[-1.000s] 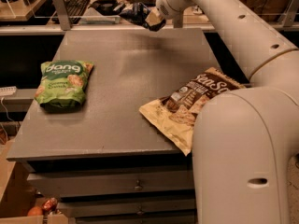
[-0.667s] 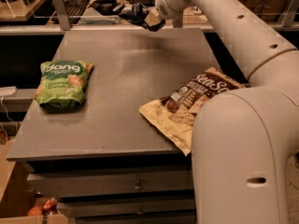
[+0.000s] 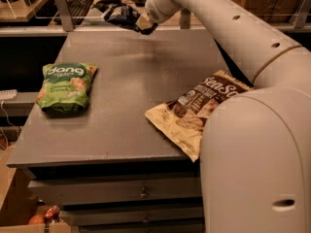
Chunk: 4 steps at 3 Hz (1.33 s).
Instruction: Move blue chip bag near green rice chip bag
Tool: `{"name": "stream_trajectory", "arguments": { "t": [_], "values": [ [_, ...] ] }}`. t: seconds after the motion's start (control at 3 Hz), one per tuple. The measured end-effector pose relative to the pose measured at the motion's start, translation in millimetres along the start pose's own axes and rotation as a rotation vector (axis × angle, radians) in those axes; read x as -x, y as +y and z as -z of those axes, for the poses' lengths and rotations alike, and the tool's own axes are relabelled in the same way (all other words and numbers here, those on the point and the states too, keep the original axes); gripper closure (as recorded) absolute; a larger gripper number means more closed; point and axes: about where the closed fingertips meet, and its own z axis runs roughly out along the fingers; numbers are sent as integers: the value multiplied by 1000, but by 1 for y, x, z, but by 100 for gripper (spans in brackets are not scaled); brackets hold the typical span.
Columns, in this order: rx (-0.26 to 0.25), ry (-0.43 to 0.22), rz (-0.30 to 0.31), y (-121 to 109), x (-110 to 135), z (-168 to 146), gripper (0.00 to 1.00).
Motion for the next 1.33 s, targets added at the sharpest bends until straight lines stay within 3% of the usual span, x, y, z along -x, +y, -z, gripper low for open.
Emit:
{"name": "stream_trajectory", "arguments": {
  "t": [0.33,1.0,1.33],
  "values": [
    [14,-21,26,27,16,-6,100],
    [133,-26,67,101,23,-7,100],
    [206,-14,70,135,20,-3,83]
  ]
}}
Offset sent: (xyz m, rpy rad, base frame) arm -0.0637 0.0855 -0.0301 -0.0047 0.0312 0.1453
